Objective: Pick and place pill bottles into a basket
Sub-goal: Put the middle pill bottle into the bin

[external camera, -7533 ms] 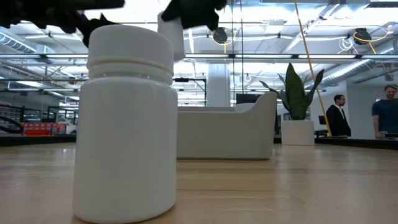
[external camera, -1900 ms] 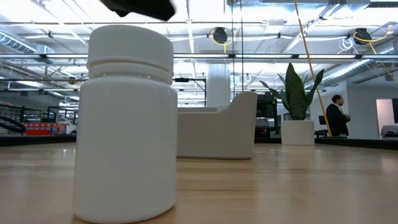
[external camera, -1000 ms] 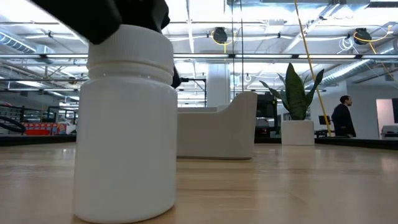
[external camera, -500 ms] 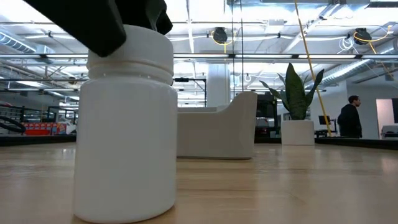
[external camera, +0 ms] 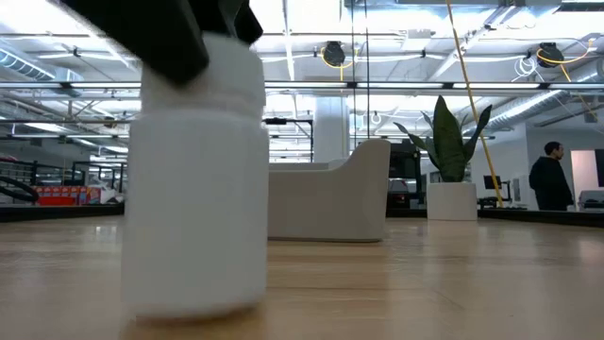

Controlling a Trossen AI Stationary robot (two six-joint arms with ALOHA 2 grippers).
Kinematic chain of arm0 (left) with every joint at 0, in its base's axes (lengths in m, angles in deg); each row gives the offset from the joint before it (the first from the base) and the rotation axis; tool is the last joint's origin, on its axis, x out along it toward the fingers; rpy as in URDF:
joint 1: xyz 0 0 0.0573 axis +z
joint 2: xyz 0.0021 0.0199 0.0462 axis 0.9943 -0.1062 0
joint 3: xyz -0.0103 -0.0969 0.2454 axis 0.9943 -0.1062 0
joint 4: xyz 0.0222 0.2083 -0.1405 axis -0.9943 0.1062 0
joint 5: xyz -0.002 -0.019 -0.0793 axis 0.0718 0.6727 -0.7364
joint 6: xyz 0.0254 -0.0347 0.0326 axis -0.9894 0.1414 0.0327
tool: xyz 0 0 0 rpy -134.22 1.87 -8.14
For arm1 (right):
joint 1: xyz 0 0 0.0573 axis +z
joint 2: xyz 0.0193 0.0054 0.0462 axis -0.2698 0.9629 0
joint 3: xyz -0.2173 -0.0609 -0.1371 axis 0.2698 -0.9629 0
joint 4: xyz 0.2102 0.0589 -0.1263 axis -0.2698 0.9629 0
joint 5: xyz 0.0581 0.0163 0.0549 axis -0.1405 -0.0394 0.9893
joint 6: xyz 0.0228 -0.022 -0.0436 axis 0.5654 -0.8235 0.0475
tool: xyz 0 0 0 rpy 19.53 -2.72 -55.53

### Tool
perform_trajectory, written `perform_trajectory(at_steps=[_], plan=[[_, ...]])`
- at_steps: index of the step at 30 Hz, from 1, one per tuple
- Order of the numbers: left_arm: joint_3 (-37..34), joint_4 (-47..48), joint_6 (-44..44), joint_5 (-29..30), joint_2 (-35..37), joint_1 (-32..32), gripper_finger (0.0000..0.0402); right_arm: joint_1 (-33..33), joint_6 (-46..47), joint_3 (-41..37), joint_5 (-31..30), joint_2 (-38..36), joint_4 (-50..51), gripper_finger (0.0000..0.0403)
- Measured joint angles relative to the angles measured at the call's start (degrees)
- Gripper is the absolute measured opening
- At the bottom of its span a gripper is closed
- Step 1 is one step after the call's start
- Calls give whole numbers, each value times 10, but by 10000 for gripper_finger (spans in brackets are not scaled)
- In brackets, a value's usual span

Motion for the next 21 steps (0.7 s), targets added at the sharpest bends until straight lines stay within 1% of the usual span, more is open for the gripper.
perform_trajectory(at_steps=[4, 8, 12, 18, 21], plan=[[0, 33, -6, 24, 35, 3, 177, 0, 0, 0, 0, 0, 0, 212], [0, 81, -15, 60, 82, 11, 166, 0, -2, 0, 0, 0, 0, 212], [0, 123, -28, 91, 134, 29, 166, 0, -2, 0, 0, 0, 0, 212], [0, 152, -63, 92, 200, 86, 172, 0, -2, 0, 0, 0, 1, 212], [0, 161, -82, 79, 216, 127, 168, 0, -2, 0, 0, 0, 1, 212]])
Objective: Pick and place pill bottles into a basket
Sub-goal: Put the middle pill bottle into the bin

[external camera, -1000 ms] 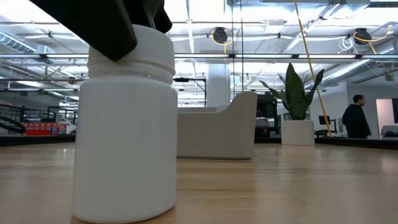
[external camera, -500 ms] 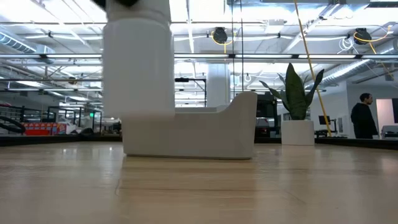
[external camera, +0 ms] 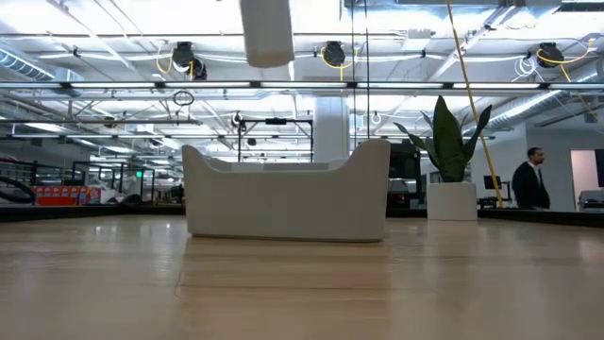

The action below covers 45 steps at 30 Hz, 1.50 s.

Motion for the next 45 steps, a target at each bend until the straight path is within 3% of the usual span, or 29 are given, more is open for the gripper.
perform_trajectory(at_steps=[10, 16, 23, 45], plan=[[0, 3, -47, -65, 0, 126, 172, 0, -2, 0, 0, 0, 0, 212], [0, -4, -59, -89, -1, 168, 166, 0, -2, 0, 0, 0, 0, 212], [-4, -12, -64, -116, -1, 189, 172, 0, -2, 0, 0, 0, 1, 212], [-163, -169, -42, -158, -2, 203, 166, 0, -3, 0, 0, 0, 1, 212]])
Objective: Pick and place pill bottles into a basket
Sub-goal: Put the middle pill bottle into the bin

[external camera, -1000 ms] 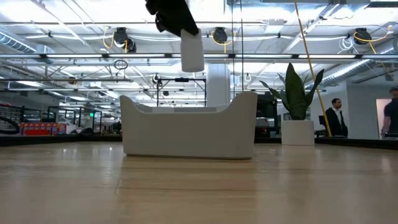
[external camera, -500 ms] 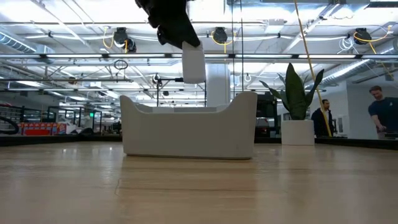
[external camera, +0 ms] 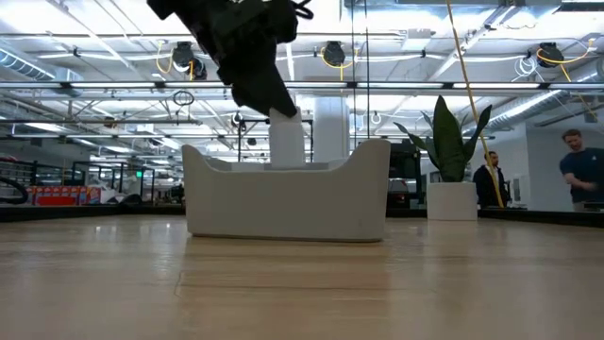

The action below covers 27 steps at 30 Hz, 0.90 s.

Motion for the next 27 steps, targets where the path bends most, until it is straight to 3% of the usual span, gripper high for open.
perform_trajectory(at_steps=[9, 20, 27], plan=[[-39, -91, 9, -30, -18, 10, 167, 0, 0, 0, 0, 0, 2, 212], [-40, -110, 10, -41, -89, 12, 181, -2, 0, 0, 0, 0, 4, 212], [-37, -129, 4, -35, -104, 12, 166, -5, 1, 0, 0, 0, 7, 212]])
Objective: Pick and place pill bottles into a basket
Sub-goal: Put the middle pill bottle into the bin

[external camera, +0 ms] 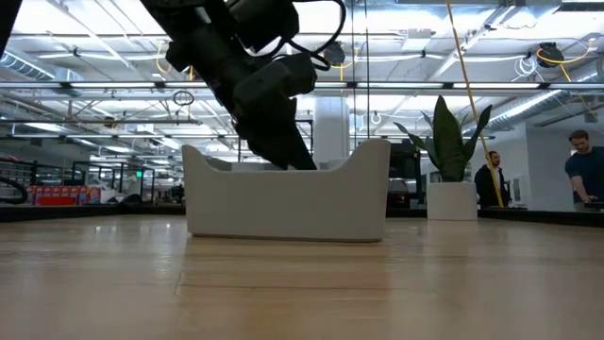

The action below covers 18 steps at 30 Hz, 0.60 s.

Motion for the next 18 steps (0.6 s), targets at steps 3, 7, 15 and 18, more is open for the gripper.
perform_trajectory(at_steps=[3, 7, 15, 18], plan=[[0, 0, 0, 0, 0, 0, 177, -1, 2, 0, 0, 0, 2, 212], [-2, 7, 0, 12, -2, 0, 209, -1, 3, 0, 0, 0, 3, 212], [-2, -5, 1, 14, -2, 0, 206, -1, 3, 0, 0, 0, 6, 212], [-2, -10, 2, 14, -2, 0, 207, -1, 3, 0, 0, 0, 7, 212]])
